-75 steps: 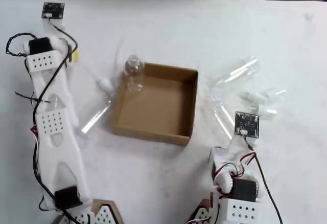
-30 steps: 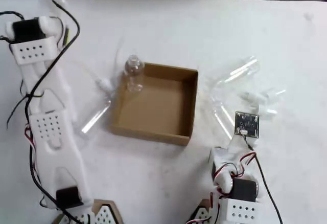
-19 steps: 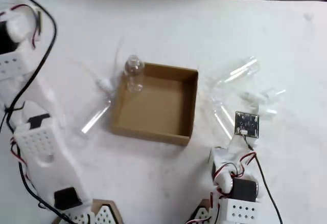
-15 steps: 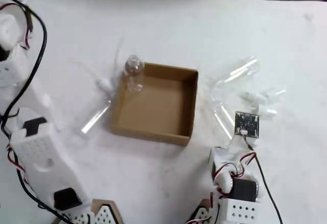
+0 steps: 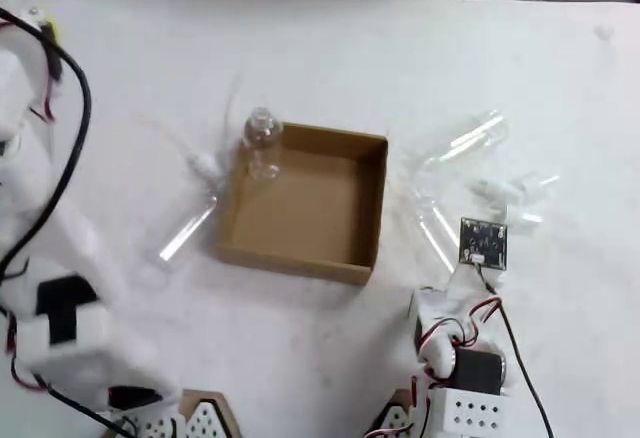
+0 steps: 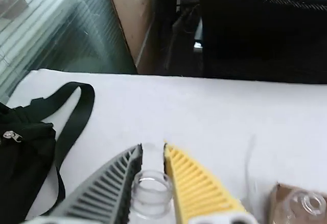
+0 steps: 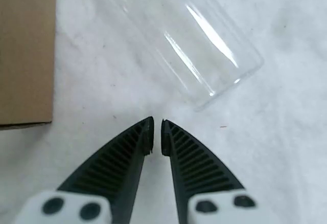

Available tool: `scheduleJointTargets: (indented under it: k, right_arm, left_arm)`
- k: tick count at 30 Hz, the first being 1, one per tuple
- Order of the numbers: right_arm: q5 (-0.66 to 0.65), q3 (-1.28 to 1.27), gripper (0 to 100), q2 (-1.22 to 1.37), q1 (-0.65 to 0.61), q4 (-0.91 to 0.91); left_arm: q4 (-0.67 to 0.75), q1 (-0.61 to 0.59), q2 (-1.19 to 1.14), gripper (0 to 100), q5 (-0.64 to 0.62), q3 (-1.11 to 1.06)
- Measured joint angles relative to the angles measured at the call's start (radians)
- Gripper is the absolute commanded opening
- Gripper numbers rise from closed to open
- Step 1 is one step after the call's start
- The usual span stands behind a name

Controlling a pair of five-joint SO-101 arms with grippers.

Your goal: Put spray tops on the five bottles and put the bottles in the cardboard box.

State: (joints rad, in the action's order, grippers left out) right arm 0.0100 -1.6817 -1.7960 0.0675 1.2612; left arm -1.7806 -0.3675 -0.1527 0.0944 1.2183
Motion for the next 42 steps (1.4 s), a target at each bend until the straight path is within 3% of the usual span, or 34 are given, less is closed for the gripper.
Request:
scheduleJointTargets:
  k: [8, 20, 24, 29, 36, 42]
  right_arm:
    - [0.0, 0.0, 1.5, 0.0, 0.0, 0.0]
    - [0.0, 0.0, 1.5, 0.0, 0.0, 0.0]
    - [0.0, 0.0, 1.5, 0.0, 0.0, 0.0]
    - [0.0, 0.0, 1.5, 0.0, 0.0, 0.0]
    - [0.0, 0.0, 1.5, 0.0, 0.0, -0.032]
    - [0.0, 0.0, 1.5, 0.0, 0.0, -0.068]
  left_arm:
    - [0.028, 0.175, 0.305, 2, -0.003, -0.465]
    - [0.071, 0.382, 0.649, 2, -0.003, -0.836]
    - [0.203, 0.422, 0.792, 2, -0.003, -1.0]
    - [0.48, 0.462, 0.99, 2, -0.014, -1.306]
    - [0.813, 0.476, 1.287, 2, -0.227, -1.761]
    - [0.948, 0.476, 1.462, 2, -0.361, -1.956]
